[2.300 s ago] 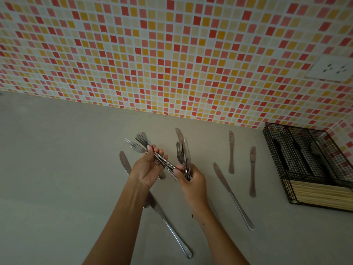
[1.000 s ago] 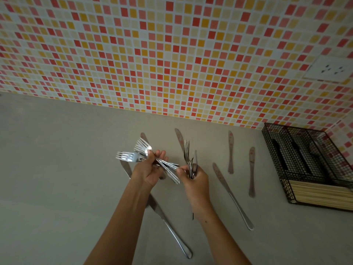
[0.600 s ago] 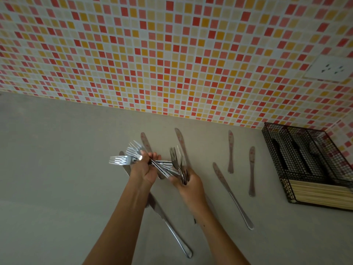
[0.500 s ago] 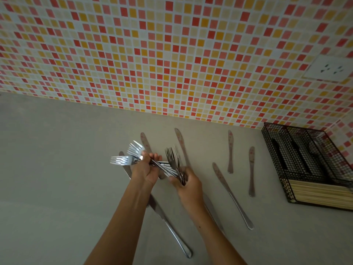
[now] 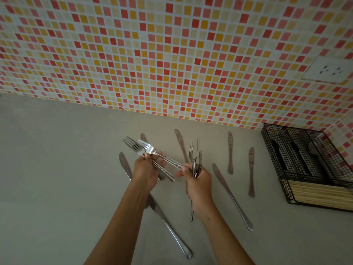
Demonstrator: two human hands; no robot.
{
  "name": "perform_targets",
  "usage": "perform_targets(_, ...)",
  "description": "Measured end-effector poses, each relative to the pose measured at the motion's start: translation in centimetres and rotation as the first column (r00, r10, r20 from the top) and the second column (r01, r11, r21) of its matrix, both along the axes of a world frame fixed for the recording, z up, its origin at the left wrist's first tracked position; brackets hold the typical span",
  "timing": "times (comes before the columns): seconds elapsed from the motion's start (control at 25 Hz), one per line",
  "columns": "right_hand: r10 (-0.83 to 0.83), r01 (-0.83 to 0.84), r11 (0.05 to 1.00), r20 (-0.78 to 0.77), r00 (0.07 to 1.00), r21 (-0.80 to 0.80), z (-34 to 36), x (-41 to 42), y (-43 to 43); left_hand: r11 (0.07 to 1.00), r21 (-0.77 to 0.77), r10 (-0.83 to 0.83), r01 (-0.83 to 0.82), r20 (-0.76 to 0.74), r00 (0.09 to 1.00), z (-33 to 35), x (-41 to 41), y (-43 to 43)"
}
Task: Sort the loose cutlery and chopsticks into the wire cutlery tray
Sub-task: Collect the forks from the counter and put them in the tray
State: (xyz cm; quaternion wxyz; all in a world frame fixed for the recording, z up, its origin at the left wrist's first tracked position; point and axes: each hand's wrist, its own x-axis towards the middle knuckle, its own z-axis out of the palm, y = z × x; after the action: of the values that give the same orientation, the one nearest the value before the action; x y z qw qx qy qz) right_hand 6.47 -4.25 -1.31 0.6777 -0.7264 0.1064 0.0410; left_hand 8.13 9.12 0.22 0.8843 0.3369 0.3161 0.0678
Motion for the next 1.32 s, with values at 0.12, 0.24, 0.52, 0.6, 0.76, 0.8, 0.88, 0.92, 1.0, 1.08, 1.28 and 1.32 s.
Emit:
perform_targets(0.12,-0.05,0.067,0.981,-0.095,0.994,0.181,0.8,0.3,0.0,1.0,0.007,-0.021,0.022,-0.015,1.0,0.0,-0.2,-0.1)
perform_targets(0.24,0.005,0.052,0.955,-0.189,0.982,0.292,1.9,-0.1,0.1,1.0,0.007,-0.019,0.019,0.007,1.0,-0.1,-0.7,-0.3)
perform_targets(0.52,0.043,0.031,0.961,-0.259,0.965,0.276,1.4,-0.9,0.8,0.998,-0.055,0.018,-0.014,0.064,0.998,0.0,-0.5,-0.6)
perform_targets(0.6,0.036,0.038,0.956,-0.245,0.969,0.29,1.6,-0.9,0.8,0.999,-0.047,0.024,-0.021,0.068,0.997,-0.1,-0.6,-0.5)
perform_targets(0.76,0.013,0.045,0.963,-0.211,0.977,0.266,1.5,-0.9,0.9,0.998,-0.059,0.011,-0.006,0.079,0.997,-0.5,-0.5,-0.5)
perform_targets(0.8,0.008,0.045,0.965,-0.202,0.979,0.258,1.4,-0.9,0.9,0.997,-0.072,0.009,-0.003,0.082,0.997,-0.6,-0.5,-0.5)
perform_targets(0.88,-0.029,0.062,0.973,-0.153,0.988,0.221,1.1,-0.9,1.1,0.996,-0.091,0.011,-0.004,0.082,0.997,-0.6,-0.3,-0.4)
perform_targets(0.92,-0.06,0.077,0.98,-0.1,0.993,0.185,0.8,-0.9,1.2,0.995,-0.1,0.016,-0.008,0.082,0.997,-0.6,-0.2,-0.4)
perform_targets(1.0,-0.101,0.098,0.993,0.059,0.993,0.063,0.5,-0.8,1.2,0.991,-0.136,0.031,-0.019,0.085,0.996,-0.6,-0.1,-0.3)
perform_targets(1.08,-0.041,0.056,0.996,0.192,0.981,-0.072,0.4,-0.8,1.1,0.987,-0.158,0.021,-0.007,0.089,0.996,-0.6,-0.1,-0.2)
perform_targets(1.28,0.163,-0.077,0.95,0.271,0.948,-0.303,-0.5,-1.0,0.2,0.989,-0.145,-0.022,0.035,0.089,0.996,-0.7,-0.2,-0.1)
perform_targets(1.32,0.195,-0.098,0.941,0.281,0.94,-0.323,-0.6,-0.9,-0.1,0.99,-0.139,-0.025,0.038,0.091,0.996,-0.6,-0.3,-0.1)
